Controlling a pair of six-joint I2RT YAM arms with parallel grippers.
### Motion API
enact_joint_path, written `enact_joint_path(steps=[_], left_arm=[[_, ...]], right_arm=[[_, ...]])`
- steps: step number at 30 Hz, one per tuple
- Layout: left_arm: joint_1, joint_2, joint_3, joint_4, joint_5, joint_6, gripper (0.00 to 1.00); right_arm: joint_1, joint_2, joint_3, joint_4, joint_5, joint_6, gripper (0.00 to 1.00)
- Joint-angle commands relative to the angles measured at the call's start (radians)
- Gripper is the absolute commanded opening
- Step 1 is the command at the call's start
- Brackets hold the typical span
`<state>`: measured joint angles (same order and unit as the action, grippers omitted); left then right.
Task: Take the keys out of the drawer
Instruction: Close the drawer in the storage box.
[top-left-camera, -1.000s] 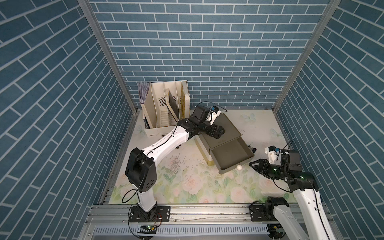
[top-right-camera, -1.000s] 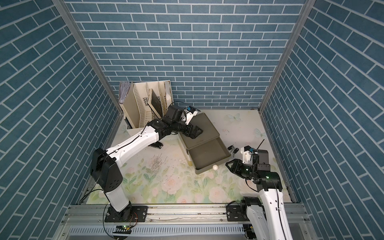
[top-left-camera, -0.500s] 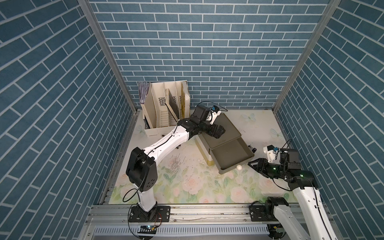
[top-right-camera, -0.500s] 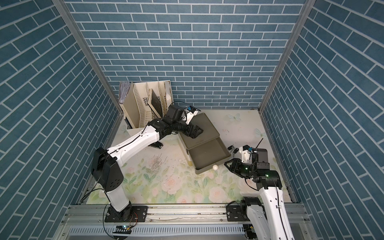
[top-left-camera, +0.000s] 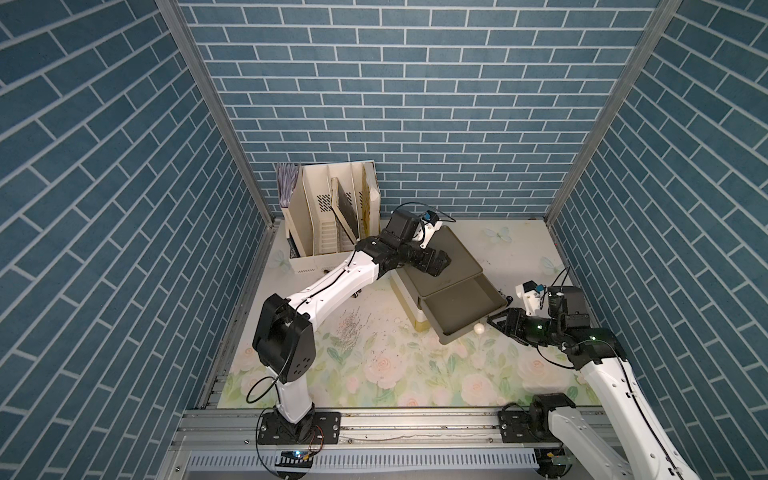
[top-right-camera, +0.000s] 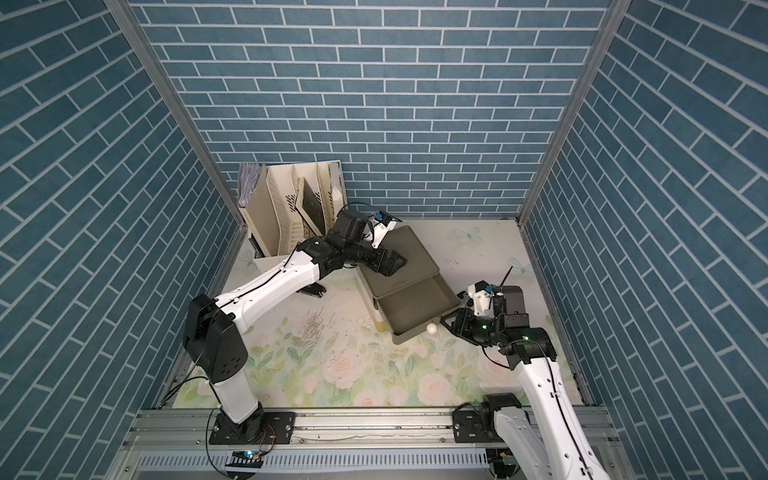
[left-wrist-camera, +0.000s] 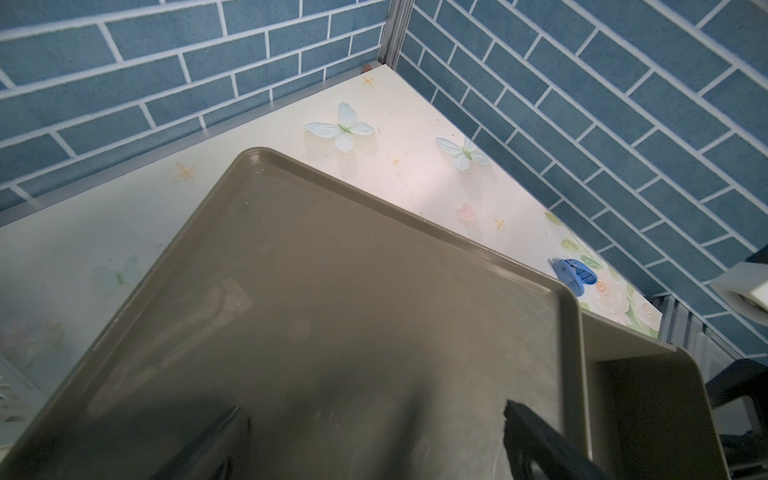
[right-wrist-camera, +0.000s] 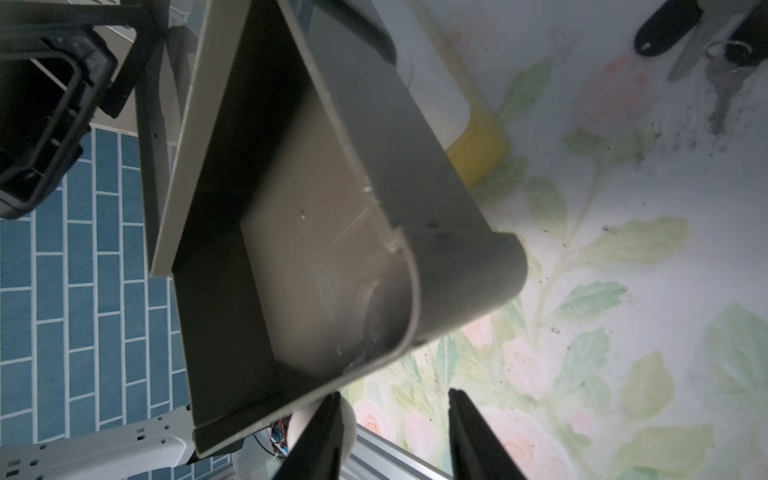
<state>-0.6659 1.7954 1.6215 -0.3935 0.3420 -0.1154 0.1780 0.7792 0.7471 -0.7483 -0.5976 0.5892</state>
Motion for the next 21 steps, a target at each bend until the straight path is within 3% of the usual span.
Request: enact_joint_path(steps=[1, 10, 21], left_arm=[[0.005, 0.021, 0.002, -0.039, 0.002, -0.006, 1.00], [0.005, 0.011, -0.008, -0.036, 0.003, -0.004, 1.00], [0.005, 0.002, -0.023, -0.028, 0.007, -0.009, 1.00]], right_arm=[[0.039, 0.006, 0.038, 0.089, 0.042, 0.061, 0.44], [0.124, 0.048, 0.023, 0.203, 0.098, 0.124, 0.44], [0.149, 0.102, 0.008, 0.317, 0.130, 0.136, 0.44]])
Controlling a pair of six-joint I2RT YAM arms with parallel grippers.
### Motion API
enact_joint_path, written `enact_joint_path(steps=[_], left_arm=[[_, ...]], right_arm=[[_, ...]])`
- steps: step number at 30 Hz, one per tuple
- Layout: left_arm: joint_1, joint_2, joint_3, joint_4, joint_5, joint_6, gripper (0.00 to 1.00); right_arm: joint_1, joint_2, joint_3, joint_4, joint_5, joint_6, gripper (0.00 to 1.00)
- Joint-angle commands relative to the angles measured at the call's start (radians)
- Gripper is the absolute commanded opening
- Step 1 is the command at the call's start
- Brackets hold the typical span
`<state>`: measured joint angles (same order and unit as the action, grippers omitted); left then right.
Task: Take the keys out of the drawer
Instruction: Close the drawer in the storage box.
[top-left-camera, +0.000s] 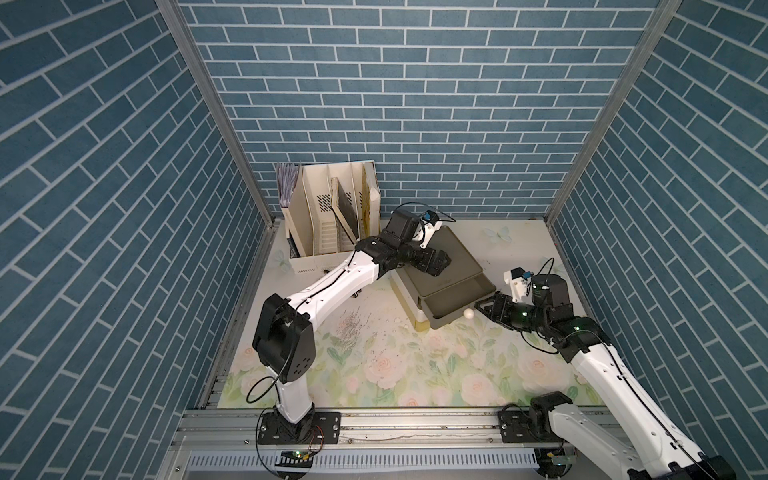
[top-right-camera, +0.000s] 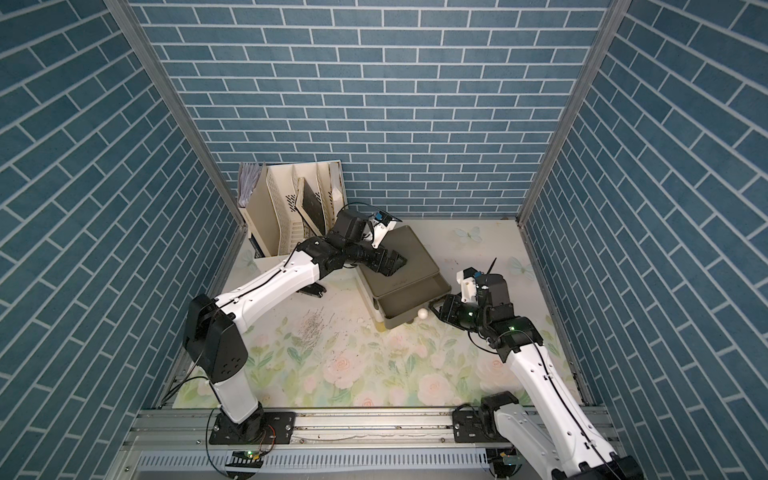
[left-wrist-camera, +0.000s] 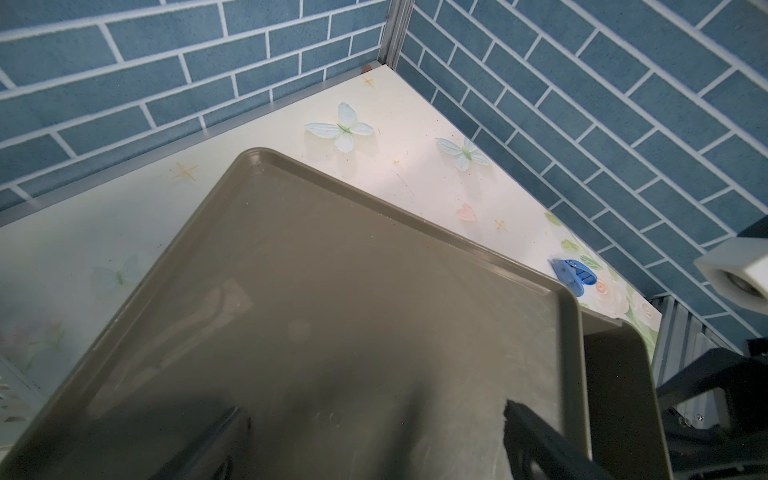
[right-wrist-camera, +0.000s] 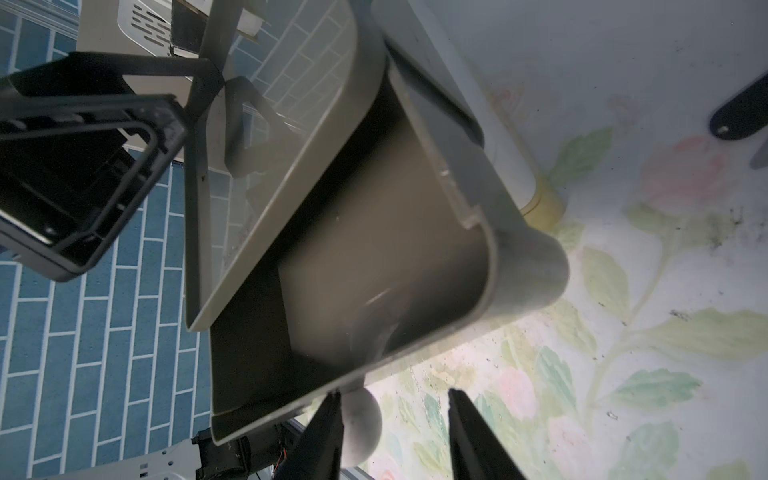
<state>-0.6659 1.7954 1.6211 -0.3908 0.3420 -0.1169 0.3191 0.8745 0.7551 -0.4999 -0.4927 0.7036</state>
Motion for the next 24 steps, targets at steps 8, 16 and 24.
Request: enact_joint_path(steps=[8, 16, 24], left_arm=[[0.005, 0.001, -0.026, -0.023, 0.010, -0.008, 1.00], [0.005, 0.007, -0.016, -0.030, 0.015, -0.007, 1.00], [0.004, 0.003, -0.019, -0.036, 0.011, -0.006, 1.00]], right_arm=[[0.016, 0.029, -0.014, 0.115, 0.037, 0.024, 0.44], [0.022, 0.034, -0.034, 0.163, 0.055, 0.033, 0.44], [0.023, 0.043, -0.060, 0.242, 0.064, 0.045, 0.44]])
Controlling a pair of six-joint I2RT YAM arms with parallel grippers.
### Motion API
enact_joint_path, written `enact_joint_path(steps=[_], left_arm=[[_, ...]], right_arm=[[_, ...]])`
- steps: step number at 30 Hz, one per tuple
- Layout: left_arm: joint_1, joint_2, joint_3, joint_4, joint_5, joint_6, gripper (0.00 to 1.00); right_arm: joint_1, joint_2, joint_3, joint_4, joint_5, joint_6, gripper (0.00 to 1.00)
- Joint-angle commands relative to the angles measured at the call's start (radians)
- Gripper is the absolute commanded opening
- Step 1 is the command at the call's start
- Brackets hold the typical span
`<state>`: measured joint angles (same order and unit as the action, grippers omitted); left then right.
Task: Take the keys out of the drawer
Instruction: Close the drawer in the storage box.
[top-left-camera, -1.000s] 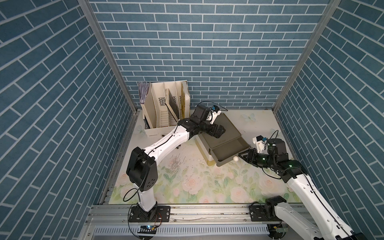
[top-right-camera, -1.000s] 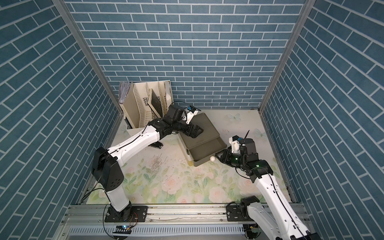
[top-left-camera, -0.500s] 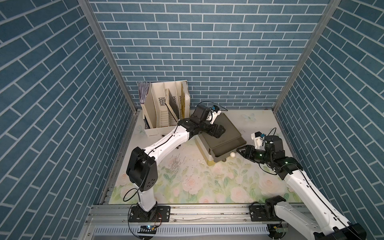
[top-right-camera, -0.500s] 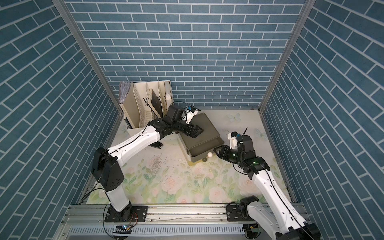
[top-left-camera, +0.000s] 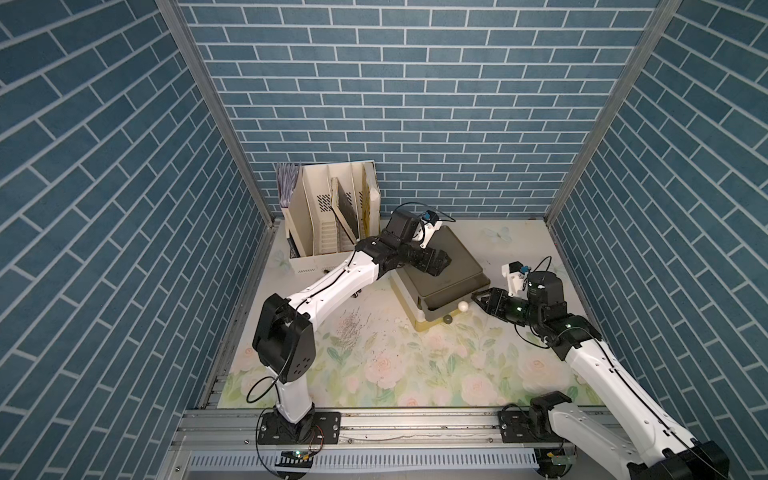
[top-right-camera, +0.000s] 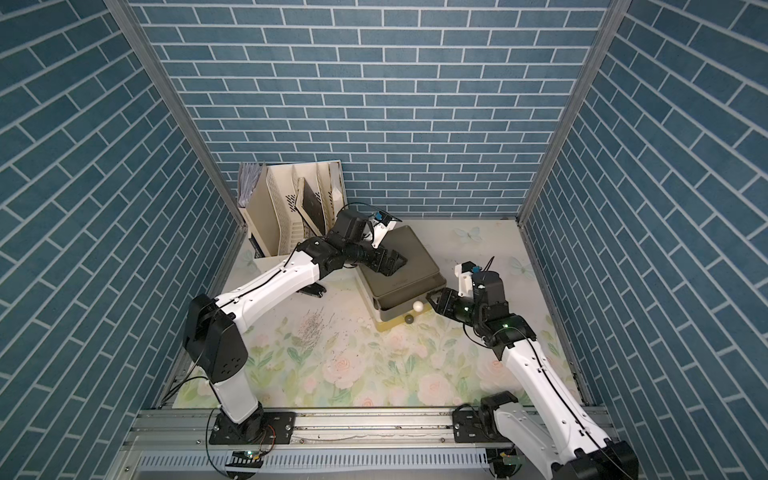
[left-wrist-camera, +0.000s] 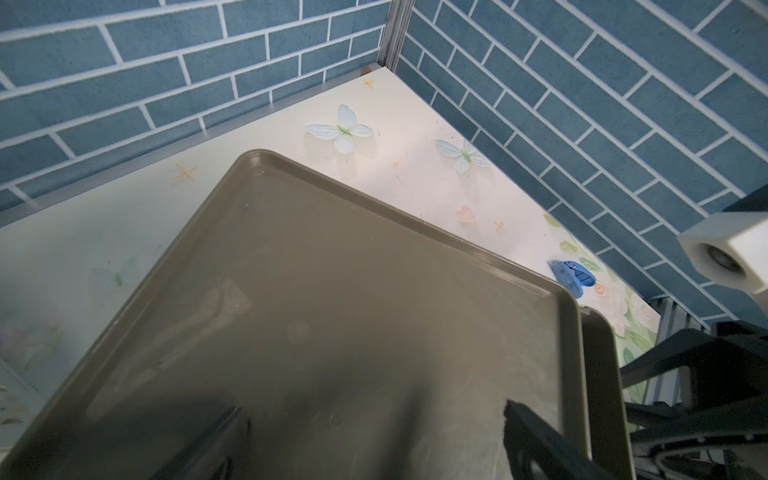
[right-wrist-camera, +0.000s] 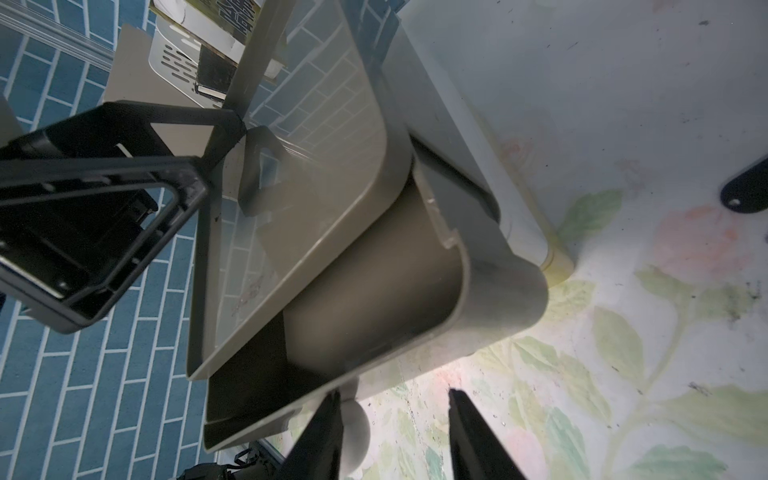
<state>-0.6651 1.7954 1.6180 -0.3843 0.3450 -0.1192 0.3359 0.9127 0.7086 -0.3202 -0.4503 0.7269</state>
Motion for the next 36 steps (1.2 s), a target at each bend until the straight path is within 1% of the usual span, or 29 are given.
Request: enact_joint_path(steps=[1, 14, 30, 36], left_arm=[[0.004, 0.004, -0.017, -0.042, 0.009, -0.002, 1.00], [0.004, 0.001, -0.019, -0.044, 0.006, 0.002, 1.00], [0.003, 0.001, -0.036, -0.033, 0.004, 0.003, 1.00], [0.003, 0.002, -0.037, -0.033, 0.004, 0.005, 1.00]], right_arm=[[0.006, 0.007, -0.014, 0.068, 0.025, 0.022, 0.44], [0.010, 0.008, -0.050, 0.152, 0.041, 0.028, 0.44], [0.014, -0.015, -0.125, 0.308, 0.070, 0.055, 0.45], [0.018, 0.007, -0.145, 0.364, 0.073, 0.071, 0.45]])
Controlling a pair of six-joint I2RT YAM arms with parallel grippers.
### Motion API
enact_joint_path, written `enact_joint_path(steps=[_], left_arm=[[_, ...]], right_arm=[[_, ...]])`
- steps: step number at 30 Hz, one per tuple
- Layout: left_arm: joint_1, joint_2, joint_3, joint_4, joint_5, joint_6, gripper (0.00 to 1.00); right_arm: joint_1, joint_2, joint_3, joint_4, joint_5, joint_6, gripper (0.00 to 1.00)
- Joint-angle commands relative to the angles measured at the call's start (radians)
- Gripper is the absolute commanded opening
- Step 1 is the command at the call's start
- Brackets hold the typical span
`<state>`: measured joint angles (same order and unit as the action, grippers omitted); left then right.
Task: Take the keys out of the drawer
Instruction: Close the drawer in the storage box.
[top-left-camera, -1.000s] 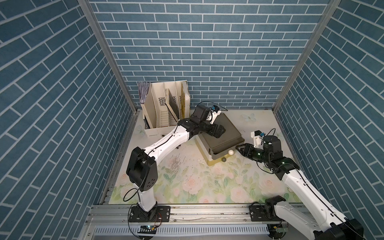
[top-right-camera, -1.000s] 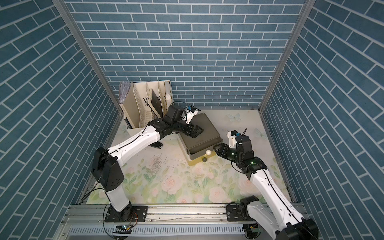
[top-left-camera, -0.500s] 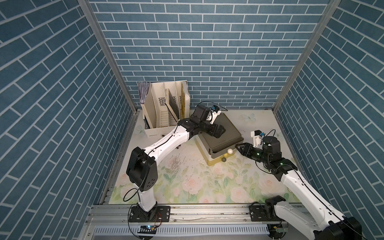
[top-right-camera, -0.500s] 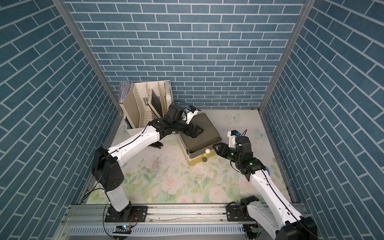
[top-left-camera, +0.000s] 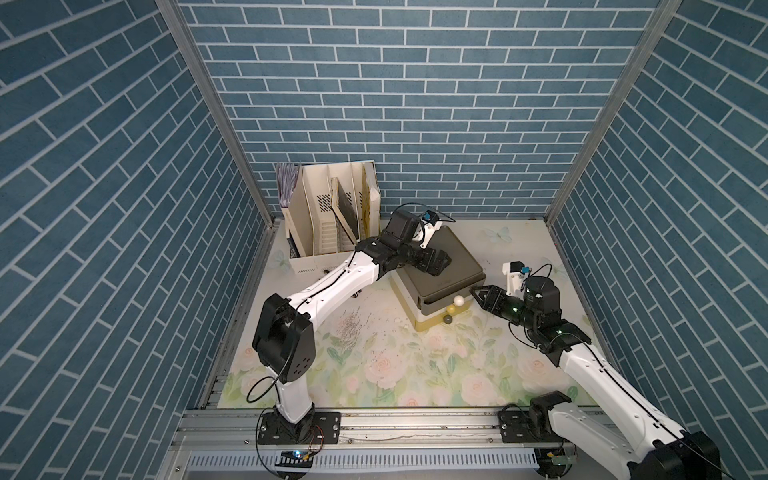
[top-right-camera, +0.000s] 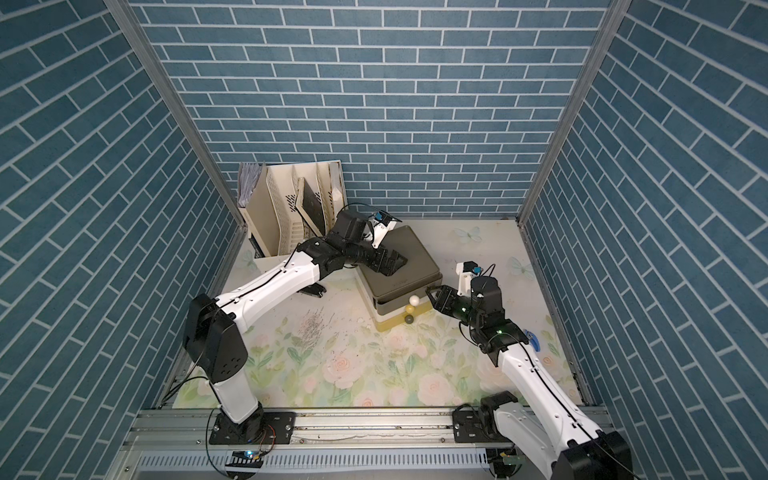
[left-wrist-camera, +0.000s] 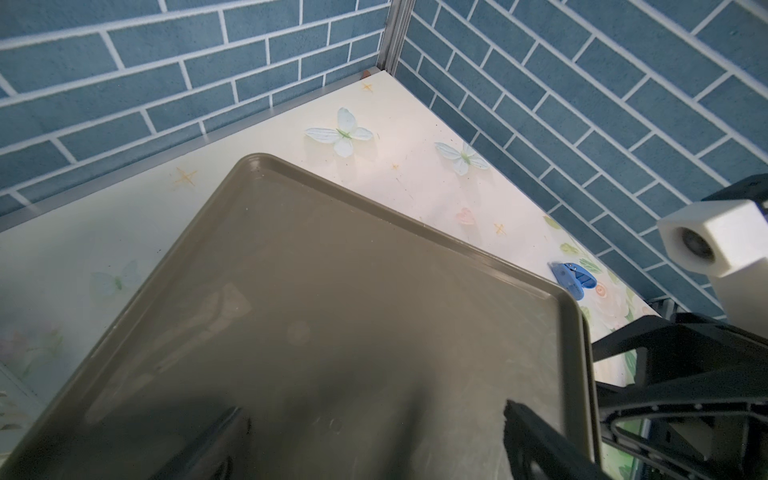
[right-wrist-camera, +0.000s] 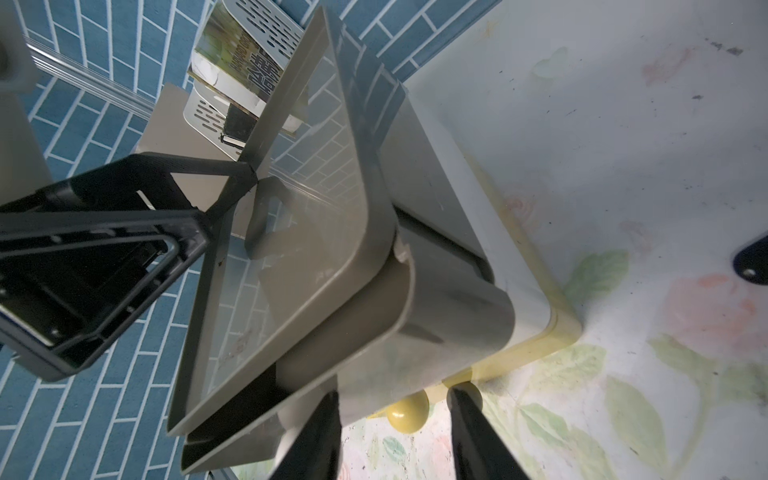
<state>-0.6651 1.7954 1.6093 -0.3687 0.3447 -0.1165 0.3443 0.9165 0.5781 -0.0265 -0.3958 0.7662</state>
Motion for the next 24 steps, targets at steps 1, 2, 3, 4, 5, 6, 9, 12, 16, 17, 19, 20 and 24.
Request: enact_joint_path(steps=[1, 2, 3, 4, 5, 6, 9, 12, 16, 17, 19, 20, 24], left_arm=[[0.004, 0.003, -0.029, -0.049, 0.006, 0.002, 1.00], [0.004, 0.000, -0.031, -0.049, 0.004, 0.000, 1.00], [0.003, 0.000, -0.031, -0.049, 0.004, -0.001, 1.00], [0.003, -0.001, -0.033, -0.049, 0.004, 0.000, 1.00], [0.003, -0.002, -0.034, -0.048, 0.004, -0.001, 1.00], [0.004, -0.002, -0.033, -0.048, 0.004, 0.000, 1.00], [0.004, -0.004, -0.035, -0.047, 0.004, -0.001, 1.00], [0.003, -0.004, -0.037, -0.045, 0.005, -0.002, 1.00], [0.003, -0.005, -0.043, -0.041, 0.005, -0.002, 1.00], [0.003, -0.006, -0.046, -0.041, 0.006, -0.002, 1.00], [0.004, -0.005, -0.048, -0.038, 0.005, -0.002, 1.00], [0.003, -0.004, -0.047, -0.036, 0.006, -0.003, 1.00], [0.004, -0.004, -0.050, -0.035, 0.007, -0.002, 1.00]], right_arm=[[0.010, 0.008, -0.015, 0.080, 0.018, 0.034, 0.45], [0.010, 0.012, -0.016, 0.087, 0.020, 0.036, 0.46], [0.012, 0.018, -0.017, 0.091, 0.021, 0.036, 0.46], [0.012, 0.023, -0.017, 0.095, 0.022, 0.036, 0.46], [0.014, 0.027, -0.018, 0.100, 0.021, 0.036, 0.46], [0.016, 0.031, -0.018, 0.105, 0.021, 0.036, 0.46], [0.021, 0.044, -0.018, 0.117, 0.023, 0.037, 0.46], [0.023, 0.056, -0.022, 0.129, 0.025, 0.038, 0.46], [0.027, 0.065, -0.026, 0.137, 0.024, 0.038, 0.47], [0.029, 0.068, -0.025, 0.137, 0.023, 0.038, 0.48], [0.029, 0.073, -0.027, 0.138, 0.024, 0.036, 0.48], [0.028, 0.073, -0.027, 0.140, 0.025, 0.035, 0.48], [0.029, 0.081, -0.028, 0.143, 0.026, 0.030, 0.49]])
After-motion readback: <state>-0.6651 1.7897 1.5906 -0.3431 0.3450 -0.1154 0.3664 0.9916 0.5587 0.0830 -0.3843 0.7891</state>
